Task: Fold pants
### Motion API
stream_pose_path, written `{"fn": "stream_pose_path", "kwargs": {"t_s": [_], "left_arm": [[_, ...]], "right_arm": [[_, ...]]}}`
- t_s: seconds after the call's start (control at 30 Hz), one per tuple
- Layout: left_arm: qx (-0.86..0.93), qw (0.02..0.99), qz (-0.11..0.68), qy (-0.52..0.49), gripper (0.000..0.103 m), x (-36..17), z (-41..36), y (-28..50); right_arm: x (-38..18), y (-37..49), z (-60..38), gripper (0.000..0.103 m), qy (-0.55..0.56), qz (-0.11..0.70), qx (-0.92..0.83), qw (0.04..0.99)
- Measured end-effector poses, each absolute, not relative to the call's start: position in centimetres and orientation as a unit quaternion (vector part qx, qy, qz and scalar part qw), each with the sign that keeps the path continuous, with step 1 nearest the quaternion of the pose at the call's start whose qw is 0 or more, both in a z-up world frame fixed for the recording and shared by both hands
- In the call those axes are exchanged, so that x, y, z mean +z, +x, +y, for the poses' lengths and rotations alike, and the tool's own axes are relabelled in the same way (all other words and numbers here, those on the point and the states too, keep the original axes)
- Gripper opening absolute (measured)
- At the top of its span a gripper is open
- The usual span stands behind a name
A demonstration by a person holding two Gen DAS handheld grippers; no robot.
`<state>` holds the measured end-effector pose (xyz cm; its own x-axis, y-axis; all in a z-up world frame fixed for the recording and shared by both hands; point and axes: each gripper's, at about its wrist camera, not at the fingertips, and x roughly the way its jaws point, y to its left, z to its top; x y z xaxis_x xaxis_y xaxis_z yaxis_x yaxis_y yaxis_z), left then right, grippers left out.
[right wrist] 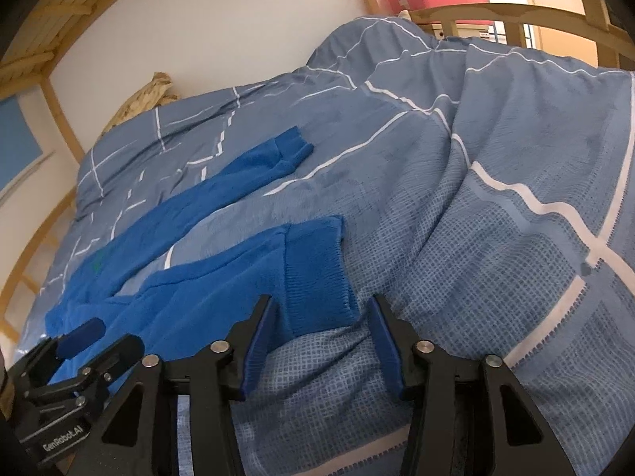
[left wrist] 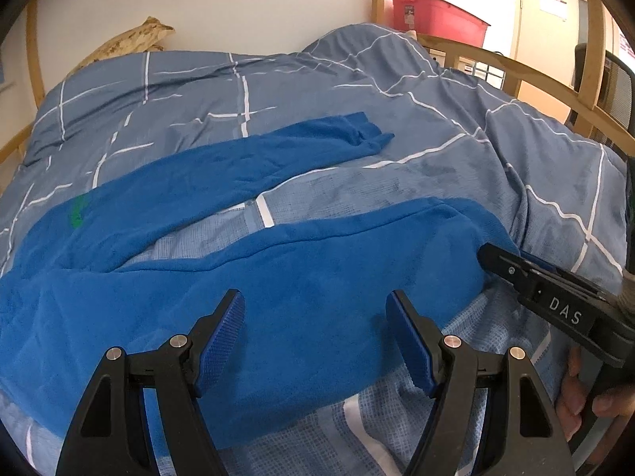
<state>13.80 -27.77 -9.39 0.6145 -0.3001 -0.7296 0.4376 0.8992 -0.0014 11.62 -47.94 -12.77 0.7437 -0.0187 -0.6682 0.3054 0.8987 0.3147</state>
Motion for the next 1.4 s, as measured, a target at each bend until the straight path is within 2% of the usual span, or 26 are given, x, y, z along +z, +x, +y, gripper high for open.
{"fn": "stream_pose_path", "kwargs": {"t_s": [0.07, 0.1, 0.13, 0.4, 0.63, 0.87, 0.97, 1.03, 1.1, 1.2, 1.3, 1.4], "left_arm": [[-0.205, 0.894, 0.388, 0.093, 0.073, -9.4, -27.9, 13.7], [-0.204, 0.894, 0.388, 0.095, 0.073, -9.4, -28.0, 13.7], [-0.203, 0.894, 0.387, 0.098, 0.073, -9.4, -28.0, 13.5], [-0.208, 0.895, 0.381, 0.107, 0.073, -9.1, -28.3, 12.8], [-0.212, 0.889, 0.392, 0.102, 0.073, -9.6, -28.6, 12.6], [-0.208, 0.885, 0.408, 0.082, 0.073, -10.1, -27.5, 12.5], [-0.202, 0.888, 0.406, 0.073, 0.073, -9.5, -26.1, 12.3], [-0.196, 0.892, 0.401, 0.07, 0.074, -8.8, -24.8, 12.1], [-0.189, 0.897, 0.394, 0.065, 0.078, -8.0, -23.5, 11.8], [-0.18, 0.91, 0.37, 0.055, 0.08, -6.2, -20.8, 11.0], [-0.172, 0.922, 0.345, 0.049, 0.082, -4.2, -18.0, 10.1], [-0.163, 0.93, 0.327, 0.043, 0.084, -2.6, -15.1, 9.4]], "right_arm": [[-12.7, 11.5, -47.7, 0.035, 0.202, 0.346, -0.086, 0.912], [-12.6, 11.4, -47.7, 0.019, 0.2, 0.343, -0.088, 0.913], [-12.5, 11.2, -47.7, 0.008, 0.199, 0.341, -0.093, 0.914], [-9.9, 8.1, -47.8, 0.007, 0.199, 0.279, -0.099, 0.934], [-9.6, 7.4, -48.4, 0.005, 0.191, 0.281, -0.148, 0.929], [-11.0, 8.0, -47.8, 0.005, 0.148, 0.325, -0.197, 0.913], [-11.2, 8.3, -47.1, 0.008, 0.129, 0.333, -0.207, 0.911], [-10.7, 7.9, -46.8, 0.026, 0.133, 0.325, -0.211, 0.912], [-9.6, 7.3, -45.9, 0.038, 0.133, 0.313, -0.21, 0.917], [-7.6, 5.9, -43.2, 0.039, 0.121, 0.29, -0.205, 0.927], [-5.8, 4.9, -40.2, 0.048, 0.127, 0.274, -0.176, 0.937], [-4.3, 4.2, -37.0, 0.048, 0.141, 0.26, -0.143, 0.944]]}}
